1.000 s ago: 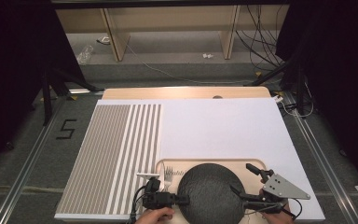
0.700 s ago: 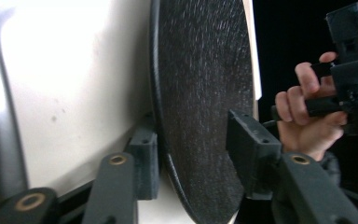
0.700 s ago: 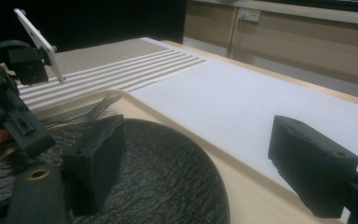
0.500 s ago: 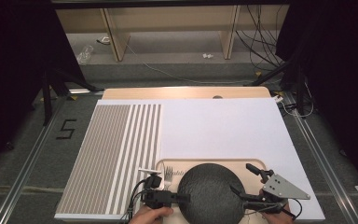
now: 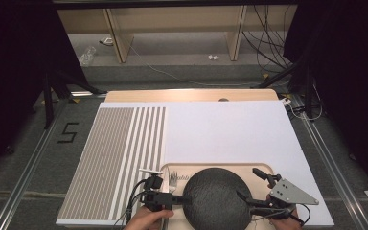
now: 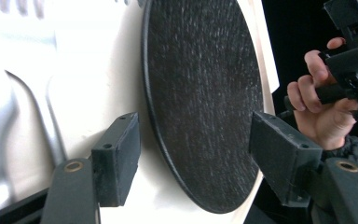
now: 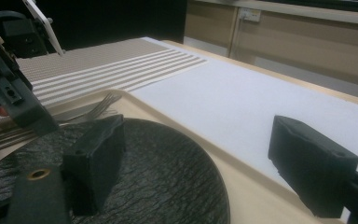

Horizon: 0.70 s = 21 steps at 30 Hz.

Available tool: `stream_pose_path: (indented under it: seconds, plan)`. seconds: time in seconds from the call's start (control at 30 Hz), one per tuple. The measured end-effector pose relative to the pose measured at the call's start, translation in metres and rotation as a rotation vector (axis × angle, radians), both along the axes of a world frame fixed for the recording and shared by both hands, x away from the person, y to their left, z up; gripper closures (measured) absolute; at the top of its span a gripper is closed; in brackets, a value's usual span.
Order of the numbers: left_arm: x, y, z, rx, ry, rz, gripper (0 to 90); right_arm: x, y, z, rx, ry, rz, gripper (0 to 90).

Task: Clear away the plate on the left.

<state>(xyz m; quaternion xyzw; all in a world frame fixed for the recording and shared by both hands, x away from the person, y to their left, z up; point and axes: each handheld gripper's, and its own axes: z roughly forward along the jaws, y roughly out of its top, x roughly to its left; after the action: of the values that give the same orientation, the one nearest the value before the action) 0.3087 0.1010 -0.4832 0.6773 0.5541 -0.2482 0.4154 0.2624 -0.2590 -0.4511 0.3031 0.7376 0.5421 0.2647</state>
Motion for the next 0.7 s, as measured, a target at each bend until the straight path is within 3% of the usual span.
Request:
stream_pose_path:
  seconds: [0.3,0.4,0.7]
  plan:
    - [0.0,0.004,0.008,0.016,-0.064,0.006,32.1,0.0,0.0,0.0,0.0,0.002,0.001,19.9]
    - [-0.001,0.005,0.011,0.041,-0.099,0.002,31.6,0.0,0.0,0.0,0.0,0.0,0.001,19.9]
    - [0.0,0.009,0.017,0.078,-0.158,0.014,30.7,0.0,0.0,0.0,0.0,0.002,0.002,19.9]
